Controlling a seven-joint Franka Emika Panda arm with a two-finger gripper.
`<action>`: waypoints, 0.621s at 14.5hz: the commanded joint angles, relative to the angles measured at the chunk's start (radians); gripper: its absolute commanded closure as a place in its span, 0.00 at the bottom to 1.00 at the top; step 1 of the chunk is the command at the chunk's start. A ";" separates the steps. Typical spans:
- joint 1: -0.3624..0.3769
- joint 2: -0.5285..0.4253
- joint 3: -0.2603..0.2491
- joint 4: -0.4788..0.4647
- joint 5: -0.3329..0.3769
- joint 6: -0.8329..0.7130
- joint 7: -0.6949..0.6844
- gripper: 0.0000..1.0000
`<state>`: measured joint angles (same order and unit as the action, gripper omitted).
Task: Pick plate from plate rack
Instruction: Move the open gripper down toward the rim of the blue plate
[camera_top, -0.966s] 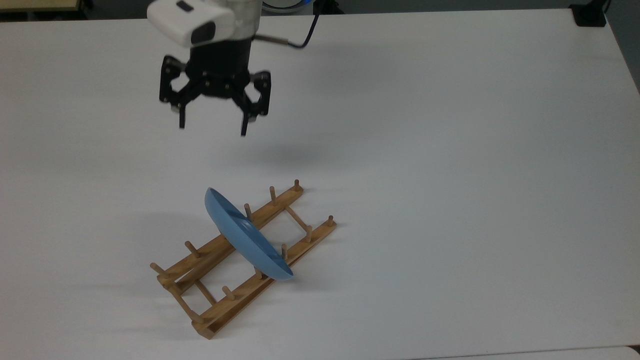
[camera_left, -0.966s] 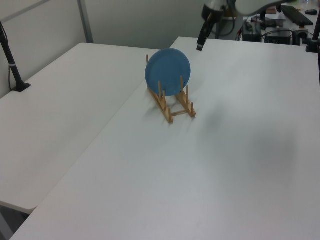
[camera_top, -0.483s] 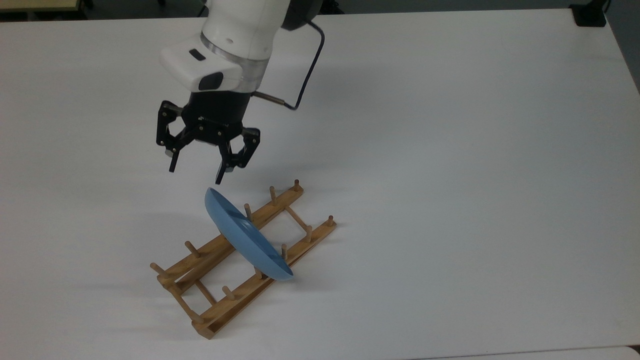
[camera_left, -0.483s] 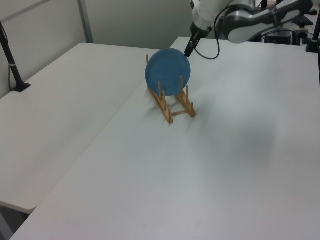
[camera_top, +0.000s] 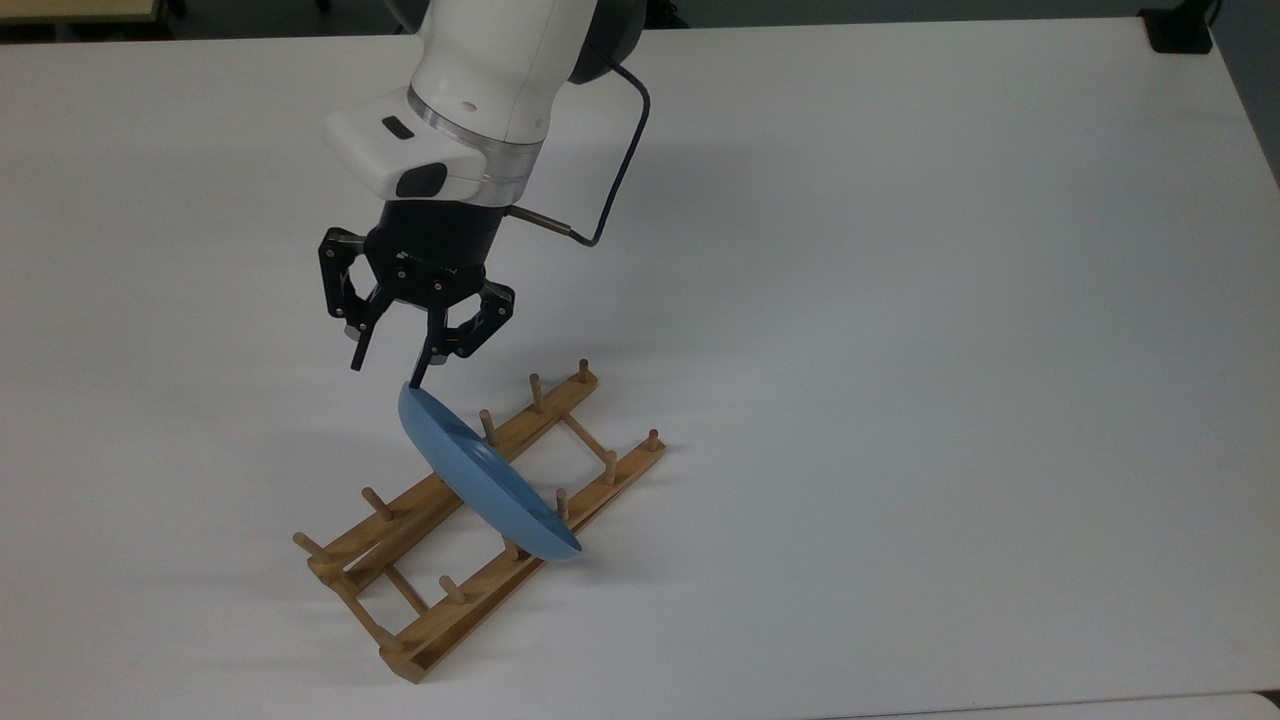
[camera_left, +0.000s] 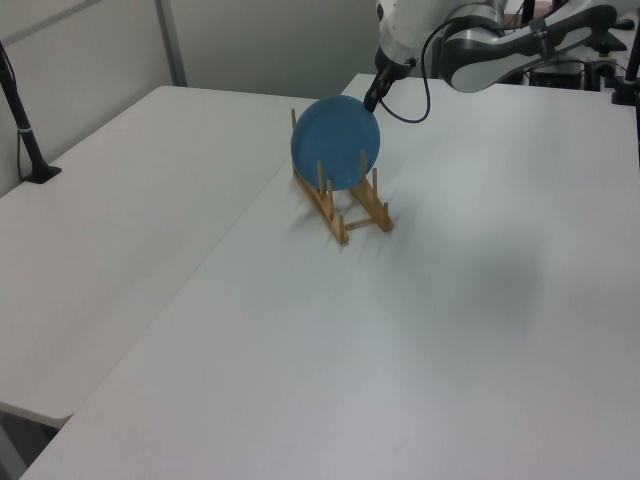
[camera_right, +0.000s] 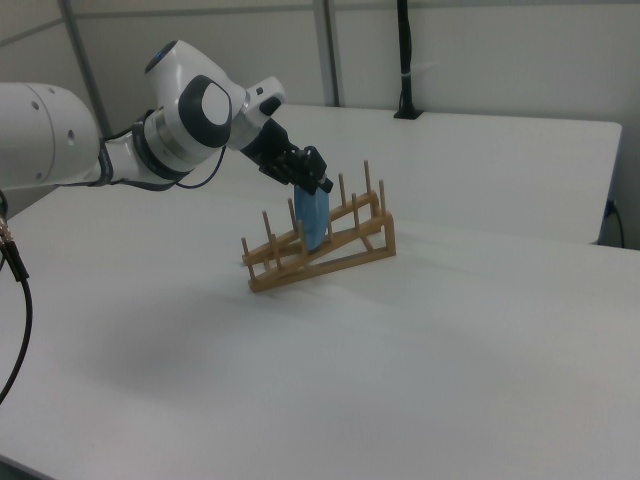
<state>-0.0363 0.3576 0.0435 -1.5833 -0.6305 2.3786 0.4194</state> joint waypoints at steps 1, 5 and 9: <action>0.009 -0.009 -0.004 0.009 -0.017 0.007 0.024 0.56; 0.021 -0.003 0.004 0.008 -0.015 -0.002 0.025 0.54; 0.029 0.007 0.004 0.011 -0.015 0.002 0.027 0.55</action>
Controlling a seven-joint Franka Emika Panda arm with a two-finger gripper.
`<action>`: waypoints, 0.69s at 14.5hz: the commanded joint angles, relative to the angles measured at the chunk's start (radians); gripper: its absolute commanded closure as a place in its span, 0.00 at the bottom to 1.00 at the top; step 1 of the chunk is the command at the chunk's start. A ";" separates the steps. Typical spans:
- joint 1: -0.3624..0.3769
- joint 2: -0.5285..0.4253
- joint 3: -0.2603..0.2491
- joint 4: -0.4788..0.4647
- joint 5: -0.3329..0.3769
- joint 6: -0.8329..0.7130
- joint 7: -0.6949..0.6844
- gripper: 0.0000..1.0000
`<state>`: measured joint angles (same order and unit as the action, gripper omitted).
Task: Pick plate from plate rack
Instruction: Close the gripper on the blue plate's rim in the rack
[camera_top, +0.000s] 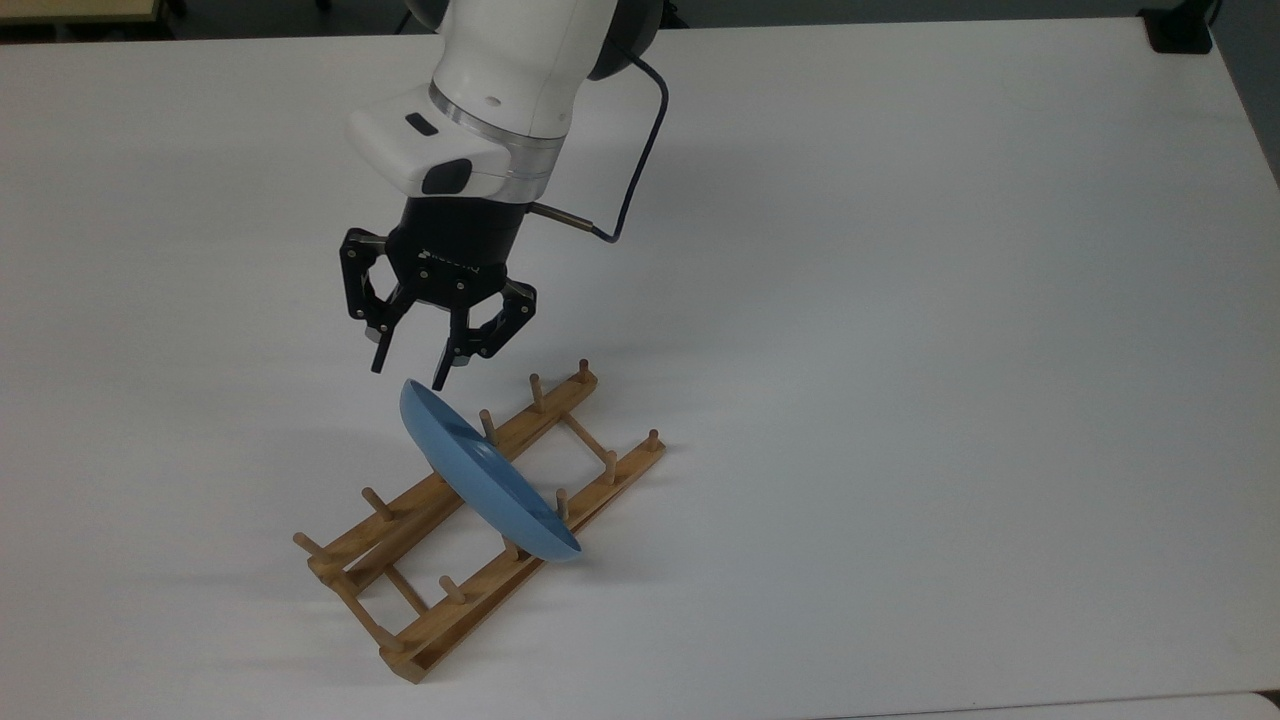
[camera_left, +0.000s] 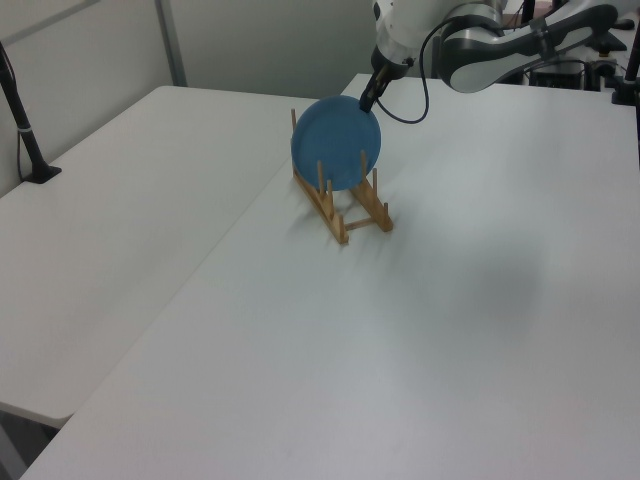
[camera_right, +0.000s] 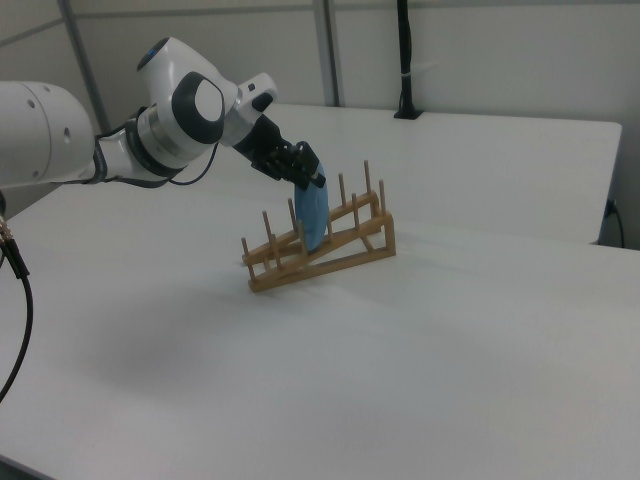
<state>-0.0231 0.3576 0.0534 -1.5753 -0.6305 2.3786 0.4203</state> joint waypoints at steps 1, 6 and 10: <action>0.014 0.014 -0.006 0.003 -0.017 0.005 0.026 0.56; 0.009 0.034 -0.007 0.018 -0.021 0.008 0.026 0.62; 0.008 0.037 -0.010 0.026 -0.023 0.010 0.025 0.66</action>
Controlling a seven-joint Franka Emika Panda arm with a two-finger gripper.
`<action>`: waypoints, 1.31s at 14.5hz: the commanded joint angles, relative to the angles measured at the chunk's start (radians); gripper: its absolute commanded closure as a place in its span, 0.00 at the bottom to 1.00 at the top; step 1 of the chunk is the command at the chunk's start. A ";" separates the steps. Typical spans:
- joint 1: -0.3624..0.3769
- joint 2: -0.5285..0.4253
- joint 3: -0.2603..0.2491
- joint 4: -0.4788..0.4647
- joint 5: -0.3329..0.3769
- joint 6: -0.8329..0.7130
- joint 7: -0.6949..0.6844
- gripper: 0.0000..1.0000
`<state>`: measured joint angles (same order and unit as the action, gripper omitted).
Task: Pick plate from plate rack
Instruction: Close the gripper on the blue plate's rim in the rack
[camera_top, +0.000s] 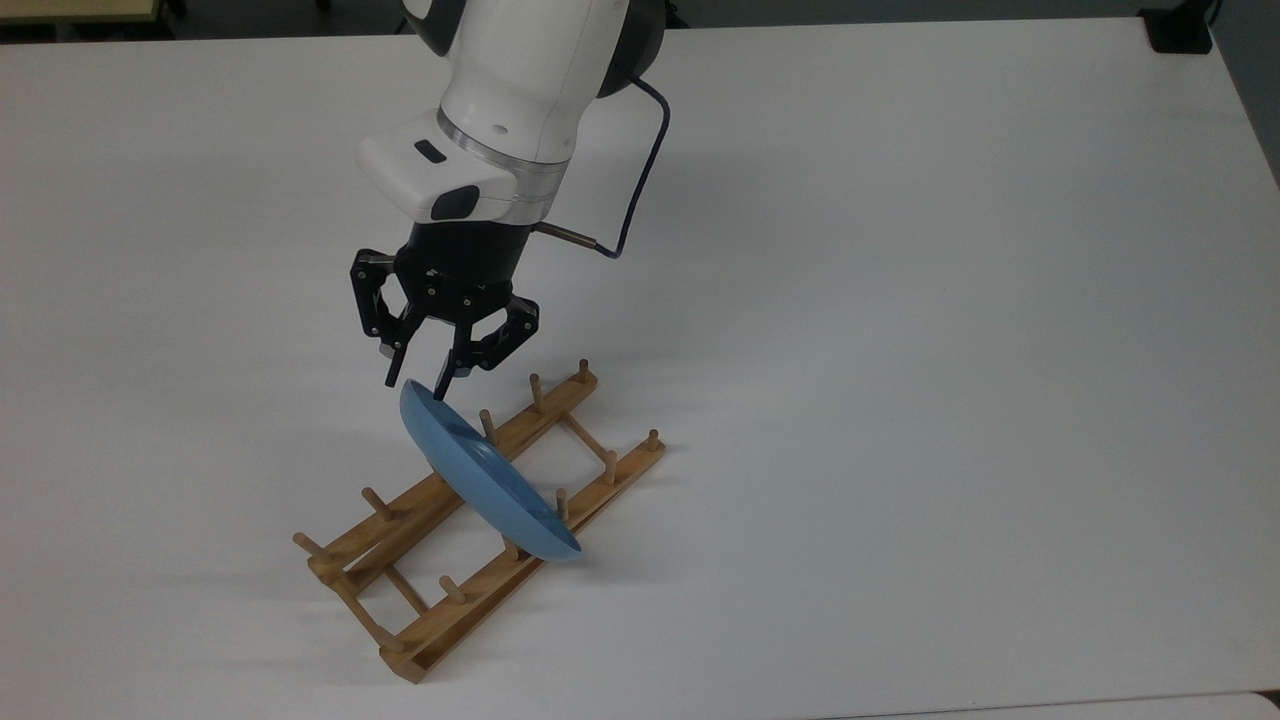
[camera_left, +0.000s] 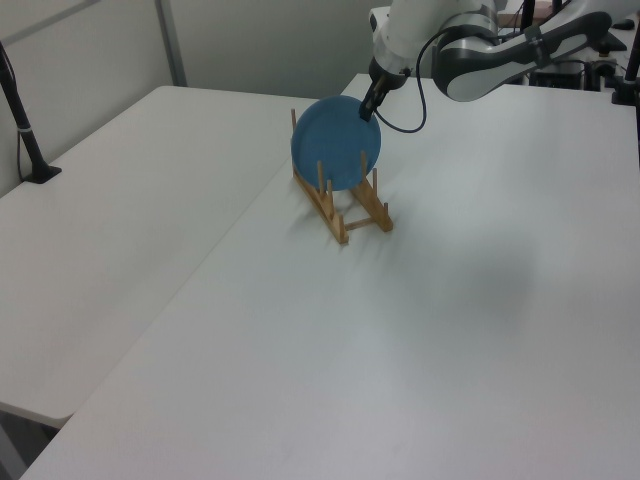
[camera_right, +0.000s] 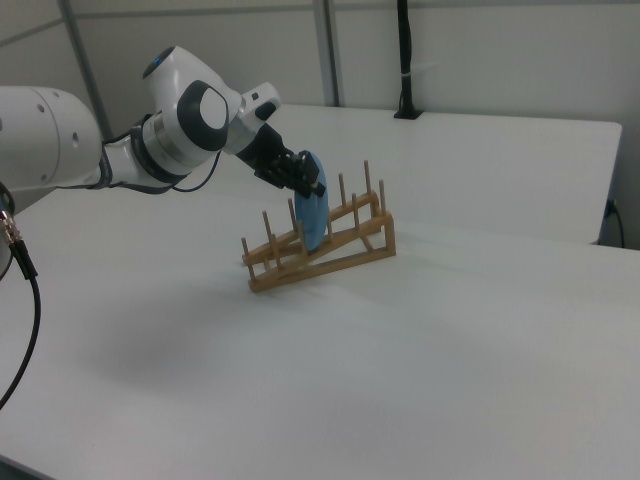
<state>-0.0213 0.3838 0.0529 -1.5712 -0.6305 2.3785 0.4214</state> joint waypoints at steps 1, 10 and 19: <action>0.006 0.010 -0.010 0.023 -0.024 0.011 0.023 0.66; 0.004 0.063 -0.013 0.079 -0.040 0.013 0.022 0.81; 0.004 0.044 -0.015 0.079 -0.040 0.011 0.020 0.99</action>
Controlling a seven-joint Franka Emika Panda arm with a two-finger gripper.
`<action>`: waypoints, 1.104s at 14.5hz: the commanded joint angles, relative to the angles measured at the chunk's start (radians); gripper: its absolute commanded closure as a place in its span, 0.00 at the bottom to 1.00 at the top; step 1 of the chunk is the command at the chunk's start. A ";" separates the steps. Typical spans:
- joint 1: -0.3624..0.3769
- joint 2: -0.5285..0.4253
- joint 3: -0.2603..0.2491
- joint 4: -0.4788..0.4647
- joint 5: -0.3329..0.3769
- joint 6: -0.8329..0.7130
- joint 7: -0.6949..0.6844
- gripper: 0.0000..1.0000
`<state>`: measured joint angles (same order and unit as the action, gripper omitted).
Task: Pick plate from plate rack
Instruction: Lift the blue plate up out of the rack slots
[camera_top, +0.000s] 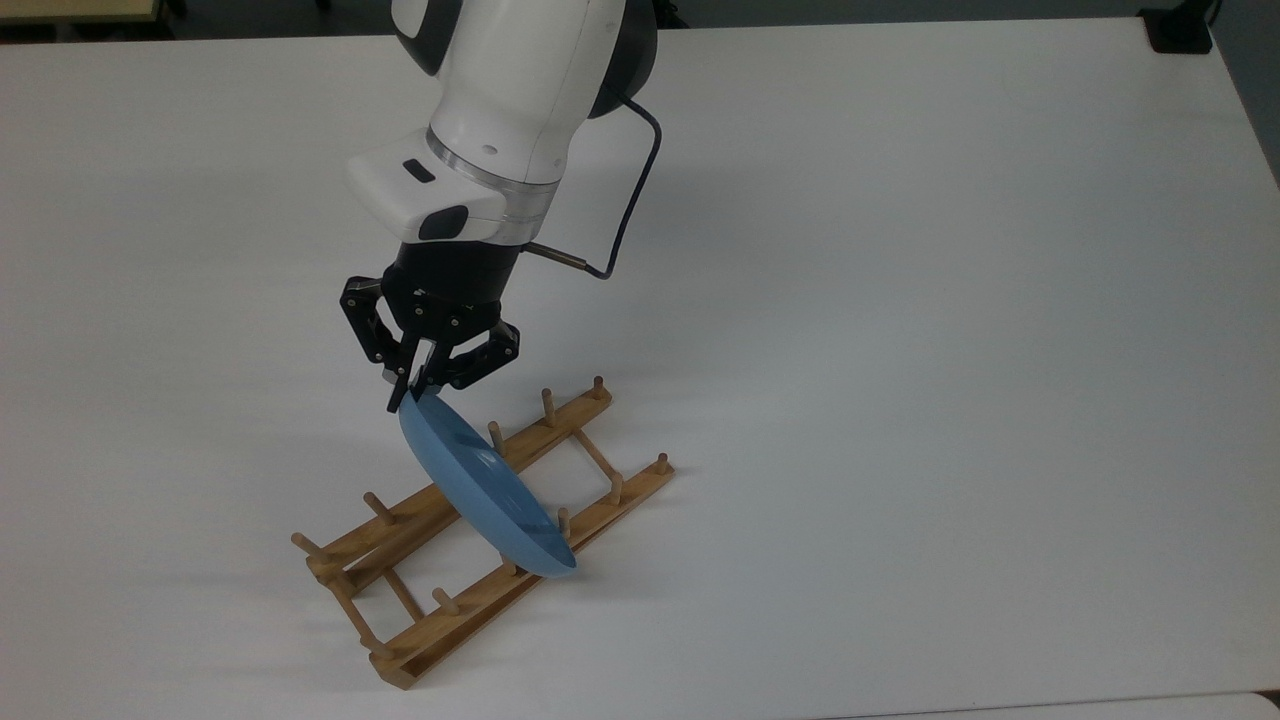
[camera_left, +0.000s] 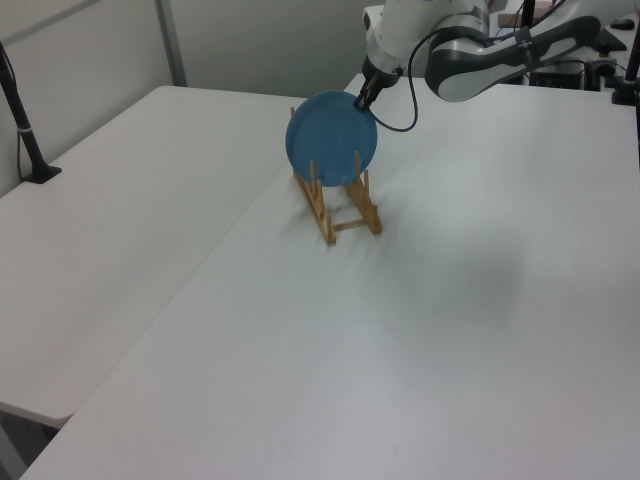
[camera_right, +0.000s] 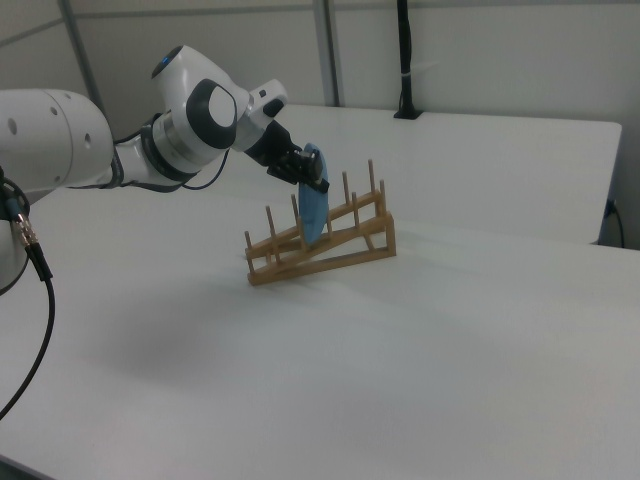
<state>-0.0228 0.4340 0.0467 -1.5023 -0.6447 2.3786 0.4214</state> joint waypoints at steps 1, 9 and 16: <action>0.004 -0.011 -0.008 0.010 -0.027 0.011 0.019 1.00; 0.003 -0.107 -0.008 0.007 -0.059 -0.002 0.008 1.00; 0.006 -0.155 -0.001 0.005 0.115 -0.081 0.008 1.00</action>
<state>-0.0243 0.3134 0.0457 -1.4717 -0.6499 2.3437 0.4217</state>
